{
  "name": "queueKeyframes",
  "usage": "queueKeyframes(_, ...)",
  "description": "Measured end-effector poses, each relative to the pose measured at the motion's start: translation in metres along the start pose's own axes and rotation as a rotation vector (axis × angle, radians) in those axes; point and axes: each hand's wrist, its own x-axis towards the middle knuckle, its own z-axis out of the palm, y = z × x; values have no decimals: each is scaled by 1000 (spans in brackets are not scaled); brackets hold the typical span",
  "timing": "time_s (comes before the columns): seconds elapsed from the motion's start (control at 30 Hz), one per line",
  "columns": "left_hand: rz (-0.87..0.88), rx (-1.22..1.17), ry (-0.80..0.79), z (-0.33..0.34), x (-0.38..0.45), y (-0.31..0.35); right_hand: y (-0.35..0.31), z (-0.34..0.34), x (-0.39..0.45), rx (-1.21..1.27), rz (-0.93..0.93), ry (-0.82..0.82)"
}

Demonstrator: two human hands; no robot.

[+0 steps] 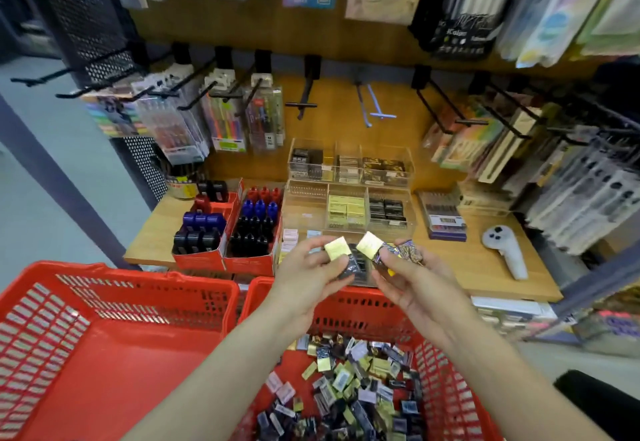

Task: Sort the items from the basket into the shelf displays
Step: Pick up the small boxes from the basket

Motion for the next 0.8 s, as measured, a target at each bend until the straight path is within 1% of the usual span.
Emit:
queueKeyframes(0.13,72,142,-8,-11,7,-3,17,11,16,34,46,-5)
queueKeyframes(0.27,122,159,-11,-22,7,5,33,23,17,75,99,14)
queueKeyframes(0.37,167,179,-16,-26,2,11,41,32,14,80,124,-2)
queueKeyframes(0.5,201,184,-76,-30,-8,12,40,40,6,45,69,-56)
queueKeyframes(0.6,206,198,-95,-32,-13,8,41,42,-2,-34,11,-29)
queueKeyframes(0.7,139,96,-93,-32,-16,5,44,44,-10,-118,-26,-25)
queueKeyframes(0.8,71,-27,-98,-31,-14,8,37,37,-12,-49,38,-68)
